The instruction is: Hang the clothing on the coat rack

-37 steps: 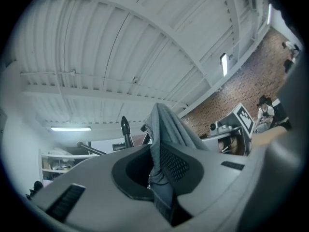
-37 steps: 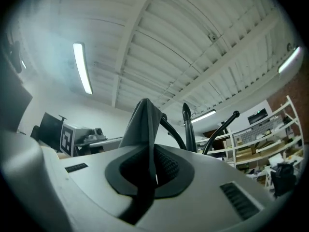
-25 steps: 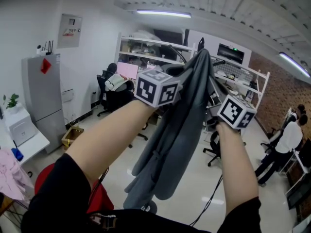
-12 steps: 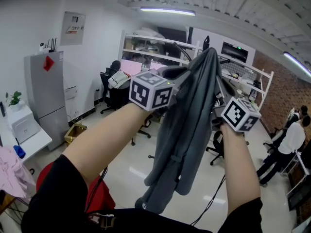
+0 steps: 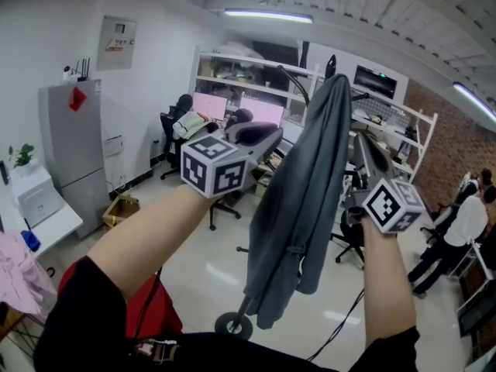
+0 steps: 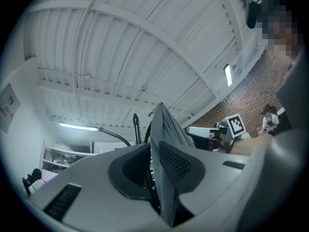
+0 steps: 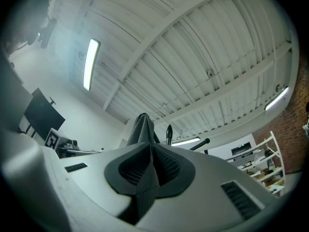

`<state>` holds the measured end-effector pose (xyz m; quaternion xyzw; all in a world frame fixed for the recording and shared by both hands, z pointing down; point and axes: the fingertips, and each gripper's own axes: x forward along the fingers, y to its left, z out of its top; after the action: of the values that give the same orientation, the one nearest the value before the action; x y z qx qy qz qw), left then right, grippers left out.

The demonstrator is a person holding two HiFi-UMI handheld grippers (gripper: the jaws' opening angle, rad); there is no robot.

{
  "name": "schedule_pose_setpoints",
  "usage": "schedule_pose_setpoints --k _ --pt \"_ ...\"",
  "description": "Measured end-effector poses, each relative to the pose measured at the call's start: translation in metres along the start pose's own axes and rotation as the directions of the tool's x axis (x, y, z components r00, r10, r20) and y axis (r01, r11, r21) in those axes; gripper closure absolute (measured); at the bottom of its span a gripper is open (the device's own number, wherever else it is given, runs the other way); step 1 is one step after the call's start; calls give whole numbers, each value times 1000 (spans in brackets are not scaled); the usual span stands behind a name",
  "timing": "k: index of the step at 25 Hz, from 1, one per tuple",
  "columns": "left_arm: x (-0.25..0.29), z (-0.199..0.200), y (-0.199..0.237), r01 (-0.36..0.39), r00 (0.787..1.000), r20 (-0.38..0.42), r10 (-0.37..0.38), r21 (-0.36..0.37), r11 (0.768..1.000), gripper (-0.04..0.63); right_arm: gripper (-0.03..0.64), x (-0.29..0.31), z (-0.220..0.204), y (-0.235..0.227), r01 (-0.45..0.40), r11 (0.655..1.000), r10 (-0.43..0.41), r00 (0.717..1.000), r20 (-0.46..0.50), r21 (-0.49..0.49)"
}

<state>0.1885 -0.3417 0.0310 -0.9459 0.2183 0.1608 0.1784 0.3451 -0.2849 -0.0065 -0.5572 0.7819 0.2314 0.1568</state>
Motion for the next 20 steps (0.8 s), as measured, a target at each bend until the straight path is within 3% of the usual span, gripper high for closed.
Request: schedule_pose_setpoints --k 7,11,15,20 --pt "13 0 -10 2 1000 11 -3 25 1000 555 589 13 -10 0 -7 1000 7 1000 -18 -12" --pt "37 18 -22 25 999 29 -27 67 997 555 584 23 8 3 -22 1000 23 999 43 -14" --pt "57 49 -27 30 998 49 -36 118 993 555 537 32 29 6 -45 999 46 995 90 -21" --pt "53 49 -39 50 996 65 -59 123 991 555 537 22 21 22 -94 994 100 990 95 -58"
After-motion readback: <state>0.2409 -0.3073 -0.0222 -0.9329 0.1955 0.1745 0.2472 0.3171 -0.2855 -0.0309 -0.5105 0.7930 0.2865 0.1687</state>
